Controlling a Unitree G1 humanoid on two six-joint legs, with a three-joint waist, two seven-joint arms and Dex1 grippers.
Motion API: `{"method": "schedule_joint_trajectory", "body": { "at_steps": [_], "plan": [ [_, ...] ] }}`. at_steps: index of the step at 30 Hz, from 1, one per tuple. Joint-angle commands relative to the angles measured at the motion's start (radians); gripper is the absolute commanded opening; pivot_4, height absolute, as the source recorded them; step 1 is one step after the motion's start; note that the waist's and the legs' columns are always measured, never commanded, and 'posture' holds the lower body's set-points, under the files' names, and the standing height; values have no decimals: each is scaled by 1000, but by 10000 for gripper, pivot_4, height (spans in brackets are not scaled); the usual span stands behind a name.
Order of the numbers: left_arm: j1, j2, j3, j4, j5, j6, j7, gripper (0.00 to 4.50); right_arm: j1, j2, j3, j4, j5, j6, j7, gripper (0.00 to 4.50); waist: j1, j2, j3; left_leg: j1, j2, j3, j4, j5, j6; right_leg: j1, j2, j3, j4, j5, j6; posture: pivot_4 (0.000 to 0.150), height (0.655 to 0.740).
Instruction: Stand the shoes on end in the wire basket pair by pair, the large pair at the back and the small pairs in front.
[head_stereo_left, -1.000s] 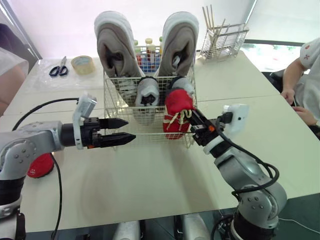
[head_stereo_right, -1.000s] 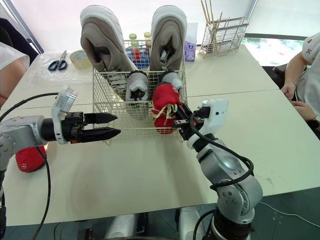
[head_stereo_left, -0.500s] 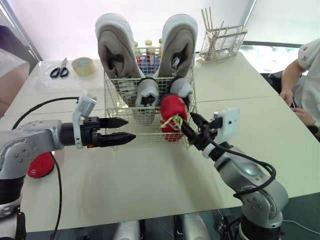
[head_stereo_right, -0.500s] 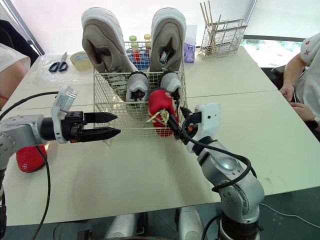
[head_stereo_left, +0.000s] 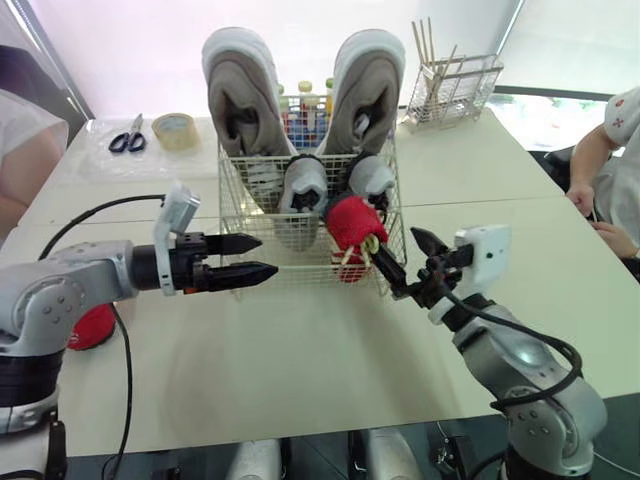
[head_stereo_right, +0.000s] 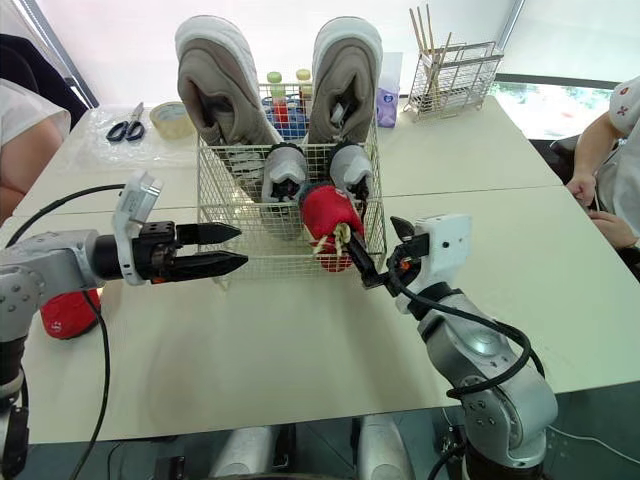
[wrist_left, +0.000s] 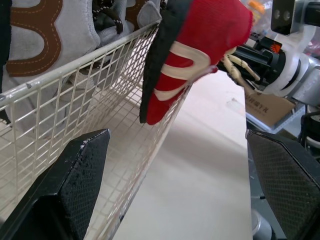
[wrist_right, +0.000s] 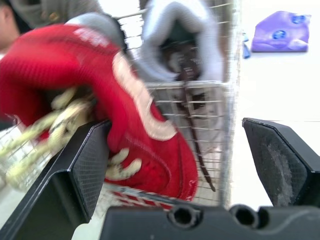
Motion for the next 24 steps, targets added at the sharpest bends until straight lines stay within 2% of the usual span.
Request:
{"method": "schedule_joint_trajectory", "body": {
  "at_steps": [1, 11, 15, 19, 24],
  "plan": [
    [-18, 2, 3, -5, 9, -8, -16, 45000, -3, -7, -75, -13, 51, 9, -22, 44484, 1, 0, 0, 0, 0, 0, 0, 0, 0, 0, 0, 0, 0, 0, 0, 1500, 7400],
    [-11, -8, 10, -11, 16, -3, -19, 45000, -20, -47, -89, 8, 38, 10, -74, 44484, -1, 0, 0, 0, 0, 0, 0, 0, 0, 0, 0, 0, 0, 0, 0, 1500, 7400],
    [-9, -13, 11, -12, 18, -3, -16, 45000, -58, -121, -20, -11, -25, -13, -46, 44484, -2, 0, 0, 0, 0, 0, 0, 0, 0, 0, 0, 0, 0, 0, 0, 1500, 7400],
    [-7, -17, 12, -17, 16, 0, -11, 45000, -129, -129, 17, -14, -33, -7, -52, 44484, -3, 0, 0, 0, 0, 0, 0, 0, 0, -1, 0, 0, 0, 0, 0, 1500, 7400],
    [-3, -16, 14, -18, 20, -1, -14, 45000, -76, -158, -13, -11, 7, 9, 8, 44484, 2, 0, 0, 0, 0, 0, 0, 0, 1, -1, 0, 0, 0, 0, 0, 1500, 7400]
  ]
}}
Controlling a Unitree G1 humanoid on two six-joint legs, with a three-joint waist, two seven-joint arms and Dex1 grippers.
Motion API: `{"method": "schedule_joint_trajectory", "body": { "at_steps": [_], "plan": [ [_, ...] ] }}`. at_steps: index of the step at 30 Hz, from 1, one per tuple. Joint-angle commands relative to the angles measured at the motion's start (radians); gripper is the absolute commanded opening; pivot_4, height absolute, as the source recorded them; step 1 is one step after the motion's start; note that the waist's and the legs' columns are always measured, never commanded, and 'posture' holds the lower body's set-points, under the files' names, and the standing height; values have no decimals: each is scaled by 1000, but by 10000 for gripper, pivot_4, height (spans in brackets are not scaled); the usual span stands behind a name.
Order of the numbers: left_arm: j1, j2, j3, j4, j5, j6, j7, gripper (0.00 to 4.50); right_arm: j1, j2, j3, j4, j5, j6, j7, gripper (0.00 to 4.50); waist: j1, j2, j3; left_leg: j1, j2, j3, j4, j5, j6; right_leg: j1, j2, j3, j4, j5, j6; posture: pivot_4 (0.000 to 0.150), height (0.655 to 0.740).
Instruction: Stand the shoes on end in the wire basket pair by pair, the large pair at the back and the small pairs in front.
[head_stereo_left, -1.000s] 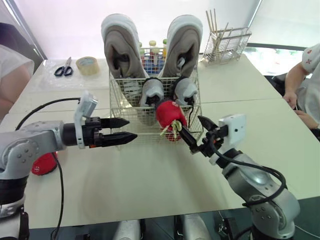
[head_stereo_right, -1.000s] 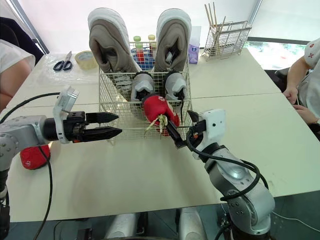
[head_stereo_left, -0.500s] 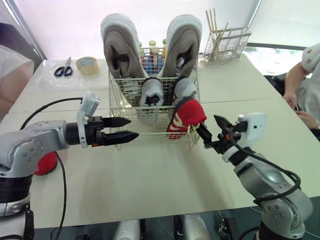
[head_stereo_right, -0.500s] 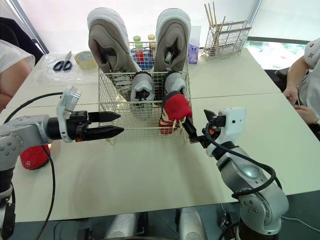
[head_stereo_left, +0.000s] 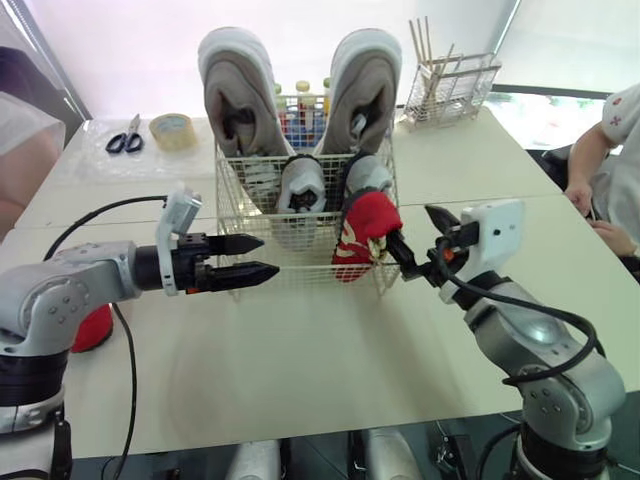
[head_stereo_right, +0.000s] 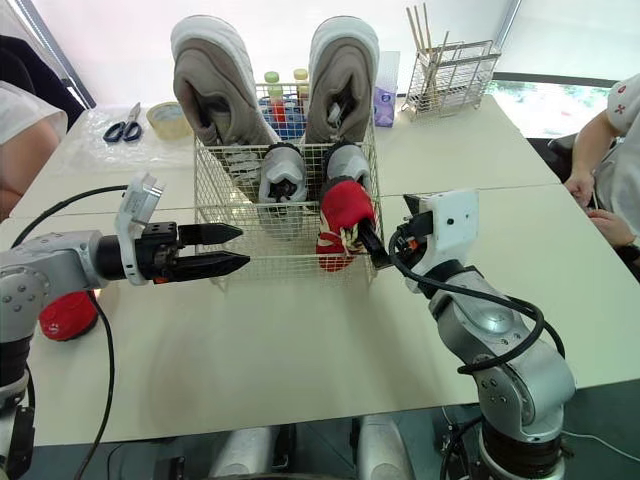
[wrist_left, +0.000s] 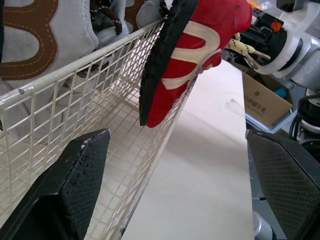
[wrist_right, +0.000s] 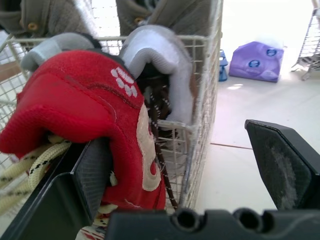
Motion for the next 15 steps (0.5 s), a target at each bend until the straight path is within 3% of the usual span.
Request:
{"method": "schedule_joint_trajectory", "body": {
  "at_steps": [1, 15],
  "plan": [
    [-2, 4, 13, -15, -1, -1, -3, 45000, 51, -26, -39, -34, 36, -13, 49, 44484, 1, 0, 0, 0, 0, 0, 0, 0, 0, 0, 0, 0, 0, 0, 0, 1500, 7400],
    [1, -11, 1, -11, 3, 0, -3, 45000, 222, -157, -192, -54, 205, -91, 256, 44484, 1, 0, 0, 0, 0, 0, 0, 0, 0, 0, 0, 0, 0, 0, 0, 1500, 7400]
  ]
}}
